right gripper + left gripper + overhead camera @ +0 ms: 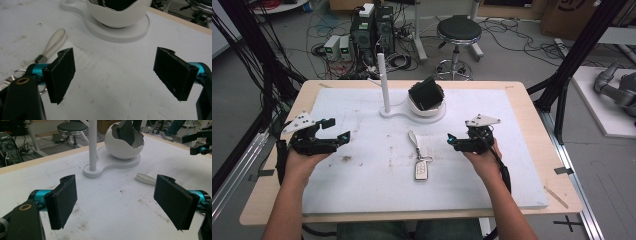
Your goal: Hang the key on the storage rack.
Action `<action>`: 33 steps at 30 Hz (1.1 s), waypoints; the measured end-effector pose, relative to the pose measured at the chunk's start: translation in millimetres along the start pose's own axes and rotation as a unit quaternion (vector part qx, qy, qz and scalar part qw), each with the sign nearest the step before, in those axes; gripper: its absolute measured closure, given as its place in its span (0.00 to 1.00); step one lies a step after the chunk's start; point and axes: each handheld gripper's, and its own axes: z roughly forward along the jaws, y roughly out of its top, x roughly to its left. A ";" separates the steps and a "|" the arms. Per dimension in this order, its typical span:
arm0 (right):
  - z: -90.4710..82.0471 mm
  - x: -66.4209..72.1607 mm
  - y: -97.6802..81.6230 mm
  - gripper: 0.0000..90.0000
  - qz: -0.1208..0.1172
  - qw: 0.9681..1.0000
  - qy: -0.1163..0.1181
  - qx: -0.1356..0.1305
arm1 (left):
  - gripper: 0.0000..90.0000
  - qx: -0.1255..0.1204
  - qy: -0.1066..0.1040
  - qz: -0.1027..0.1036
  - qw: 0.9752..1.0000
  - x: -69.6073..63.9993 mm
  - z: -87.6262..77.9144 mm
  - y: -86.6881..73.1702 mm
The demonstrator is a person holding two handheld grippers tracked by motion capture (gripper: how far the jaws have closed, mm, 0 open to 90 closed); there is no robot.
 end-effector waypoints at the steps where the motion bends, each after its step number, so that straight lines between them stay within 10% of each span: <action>1: 4.5 8.3 4.7 0.20 0.002 1.000 0.010 -0.001 | 0.21 0.000 -0.001 0.001 1.000 -0.1 0.2 0.3; 27: 82.5 77.4 10.4 0.22 -0.030 0.994 0.069 0.082 | 0.21 0.007 0.005 0.004 1.000 2.5 -2.6 -3.3; 33: 89.7 82.3 5.1 0.67 -0.036 0.989 0.086 0.115 | 0.21 0.011 0.005 0.005 1.000 2.4 -1.6 -4.3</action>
